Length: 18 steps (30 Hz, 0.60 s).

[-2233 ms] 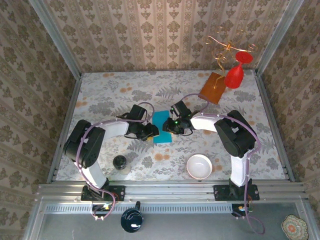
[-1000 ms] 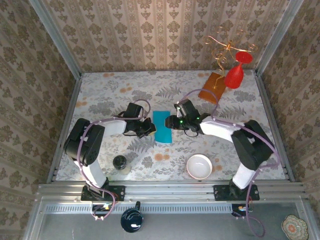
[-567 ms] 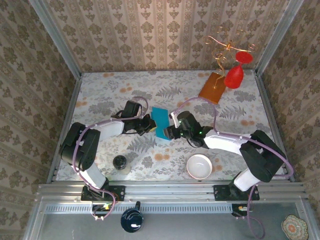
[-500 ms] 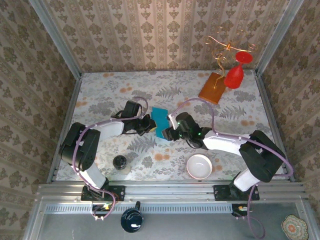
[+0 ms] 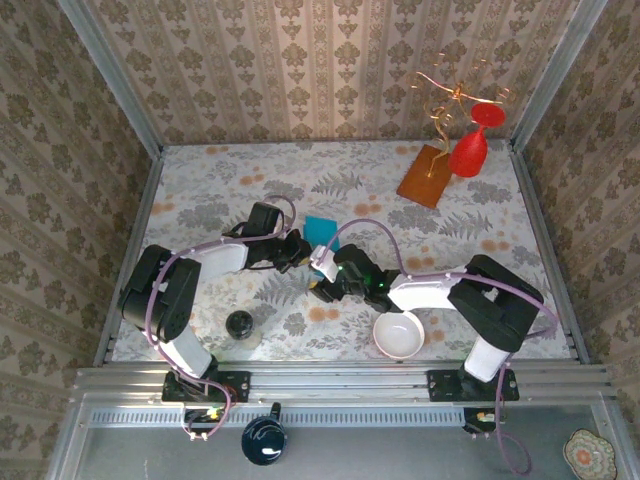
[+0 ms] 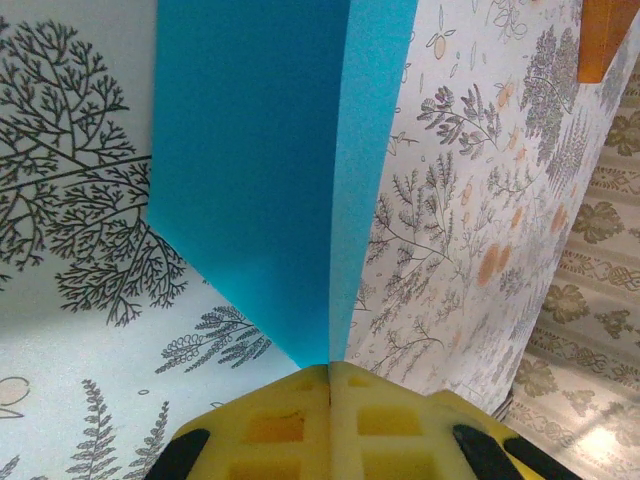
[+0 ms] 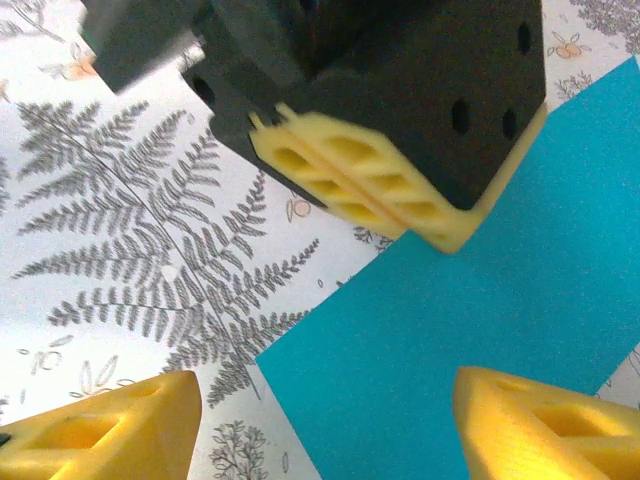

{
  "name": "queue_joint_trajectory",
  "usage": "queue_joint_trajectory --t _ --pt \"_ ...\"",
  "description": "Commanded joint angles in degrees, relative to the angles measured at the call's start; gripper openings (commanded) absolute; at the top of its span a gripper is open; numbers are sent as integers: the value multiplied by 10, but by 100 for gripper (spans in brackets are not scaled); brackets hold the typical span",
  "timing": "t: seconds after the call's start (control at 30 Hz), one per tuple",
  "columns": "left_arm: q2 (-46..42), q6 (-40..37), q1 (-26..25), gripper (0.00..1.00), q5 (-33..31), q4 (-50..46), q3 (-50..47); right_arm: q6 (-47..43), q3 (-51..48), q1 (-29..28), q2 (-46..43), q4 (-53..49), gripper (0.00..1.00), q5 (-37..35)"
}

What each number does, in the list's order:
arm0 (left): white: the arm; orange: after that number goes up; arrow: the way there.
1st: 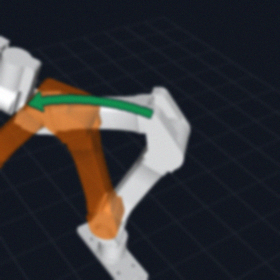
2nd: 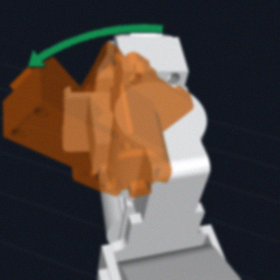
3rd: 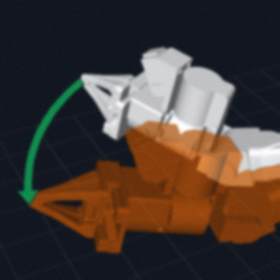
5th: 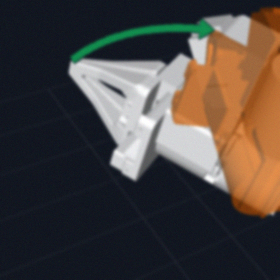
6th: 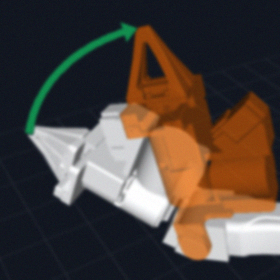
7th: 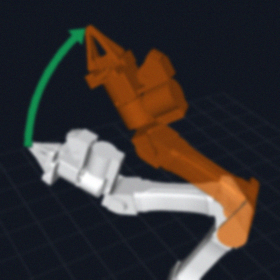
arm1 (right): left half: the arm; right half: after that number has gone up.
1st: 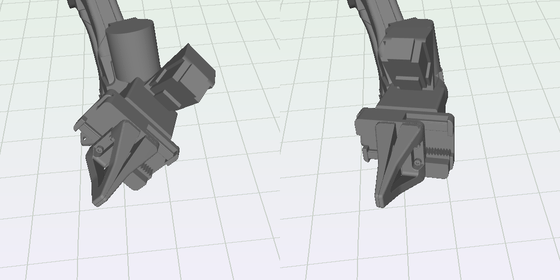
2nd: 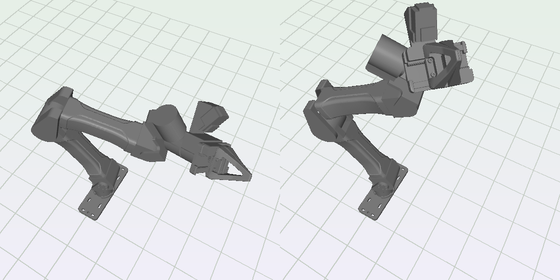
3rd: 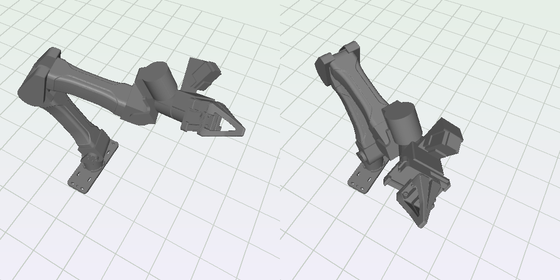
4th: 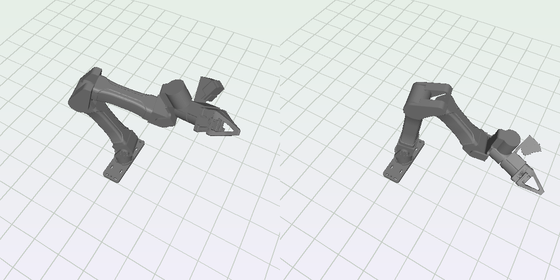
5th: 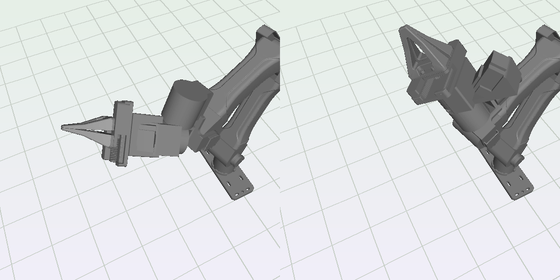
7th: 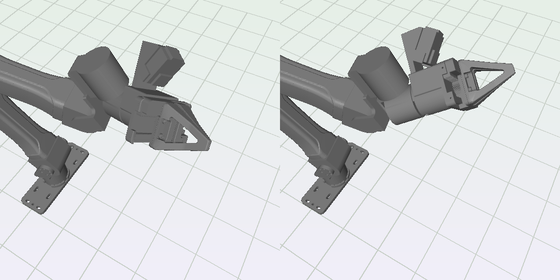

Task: Fold a paper plane with a square sheet of paper (pick it up from the middle)
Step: Third fold the triangle at the center of the table.

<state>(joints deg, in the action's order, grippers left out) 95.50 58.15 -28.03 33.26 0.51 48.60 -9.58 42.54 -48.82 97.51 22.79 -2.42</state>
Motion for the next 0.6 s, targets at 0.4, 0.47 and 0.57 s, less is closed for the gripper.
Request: queue_joint_trajectory --t 0.4,0.47,0.57 --pt "-5 11 -1 3 11 3 0 -42 -38 -1 -8 96 53 -85" --pt "-3 10 -1 3 11 3 0 -45 -39 -2 -9 95 47 -85" --pt "-2 11 -1 3 12 6 1 -44 -41 -1 -11 102 45 -80"
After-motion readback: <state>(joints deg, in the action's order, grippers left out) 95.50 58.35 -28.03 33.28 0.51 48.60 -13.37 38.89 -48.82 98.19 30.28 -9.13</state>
